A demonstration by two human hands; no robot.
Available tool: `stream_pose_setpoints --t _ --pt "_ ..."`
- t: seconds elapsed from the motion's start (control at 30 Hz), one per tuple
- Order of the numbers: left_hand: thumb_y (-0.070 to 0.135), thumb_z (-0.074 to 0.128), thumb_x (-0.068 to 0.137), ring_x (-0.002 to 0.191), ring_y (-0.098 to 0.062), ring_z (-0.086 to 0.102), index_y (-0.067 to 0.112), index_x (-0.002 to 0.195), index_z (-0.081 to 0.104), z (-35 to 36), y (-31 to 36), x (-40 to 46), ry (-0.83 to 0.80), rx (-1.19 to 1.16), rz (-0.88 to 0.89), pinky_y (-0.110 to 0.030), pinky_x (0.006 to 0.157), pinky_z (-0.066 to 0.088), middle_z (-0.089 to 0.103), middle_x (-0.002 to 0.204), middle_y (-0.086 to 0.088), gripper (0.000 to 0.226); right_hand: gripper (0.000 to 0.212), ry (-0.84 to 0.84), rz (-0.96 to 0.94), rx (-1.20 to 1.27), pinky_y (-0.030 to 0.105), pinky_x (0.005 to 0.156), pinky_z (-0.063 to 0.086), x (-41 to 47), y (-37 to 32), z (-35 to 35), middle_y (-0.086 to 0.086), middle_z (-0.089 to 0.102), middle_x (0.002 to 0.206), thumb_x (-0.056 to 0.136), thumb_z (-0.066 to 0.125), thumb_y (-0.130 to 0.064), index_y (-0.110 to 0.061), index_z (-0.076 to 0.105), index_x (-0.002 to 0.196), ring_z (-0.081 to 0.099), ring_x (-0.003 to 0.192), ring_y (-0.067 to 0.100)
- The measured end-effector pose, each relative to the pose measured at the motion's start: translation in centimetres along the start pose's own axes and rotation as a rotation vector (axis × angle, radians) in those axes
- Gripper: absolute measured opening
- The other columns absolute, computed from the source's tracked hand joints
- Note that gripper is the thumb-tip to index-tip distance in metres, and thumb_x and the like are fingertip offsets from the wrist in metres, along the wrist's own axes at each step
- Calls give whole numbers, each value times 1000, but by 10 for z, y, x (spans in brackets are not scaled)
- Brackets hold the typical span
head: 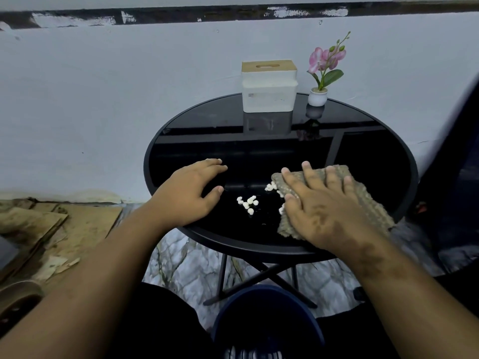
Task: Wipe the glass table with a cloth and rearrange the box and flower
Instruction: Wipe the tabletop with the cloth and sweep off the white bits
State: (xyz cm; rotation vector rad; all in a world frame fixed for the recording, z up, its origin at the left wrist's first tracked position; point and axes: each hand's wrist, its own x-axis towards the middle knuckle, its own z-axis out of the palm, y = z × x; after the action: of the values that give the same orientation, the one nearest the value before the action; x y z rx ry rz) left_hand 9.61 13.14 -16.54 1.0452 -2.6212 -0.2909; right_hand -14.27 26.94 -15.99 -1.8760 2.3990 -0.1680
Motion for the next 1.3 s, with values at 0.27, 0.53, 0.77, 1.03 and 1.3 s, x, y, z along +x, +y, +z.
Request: stream_pose_setpoints --t 0.27,0.53,0.77,1.03,1.3 --pt "44 39 89 147 -10 29 26 148 44 -8 0 -2 -2 -30 -51 -26 118 20 38 157 8 62 52 -43 -123 -14 46 119 -11 12 33 -12 -14 -12 162 99 11 -54 -55 -8 147 -13 150 23" --pt "39 43 87 145 -13 32 21 147 46 -5 -4 -8 16 -23 -57 -30 119 24 40 156 4 62 51 -101 -112 -117 47 118 -3 109 123 -32 -12 -4 164 99 14 -54 -55 1 148 -2 151 25" --pt "37 43 88 144 -14 35 19 146 47 -5 -5 -9 33 -68 -59 -34 119 27 42 155 2 61 49 -109 -368 -187 50 118 4 179 62 -32 -12 4 164 99 15 -56 -60 0 145 6 150 28" --pt "26 39 88 129 -8 44 17 139 50 -11 -10 -16 297 -297 -221 -22 103 32 51 141 5 53 57 -175 -889 -237 58 117 9 175 -23 -22 -12 6 164 93 18 -49 -53 7 149 4 150 25" --pt "23 40 88 135 -12 43 14 140 51 -5 -11 -21 181 -233 -185 -27 111 32 50 146 1 54 58 -225 -1234 -229 57 118 -3 141 -24 -13 -17 -7 163 99 29 -37 -48 7 152 -13 150 25"
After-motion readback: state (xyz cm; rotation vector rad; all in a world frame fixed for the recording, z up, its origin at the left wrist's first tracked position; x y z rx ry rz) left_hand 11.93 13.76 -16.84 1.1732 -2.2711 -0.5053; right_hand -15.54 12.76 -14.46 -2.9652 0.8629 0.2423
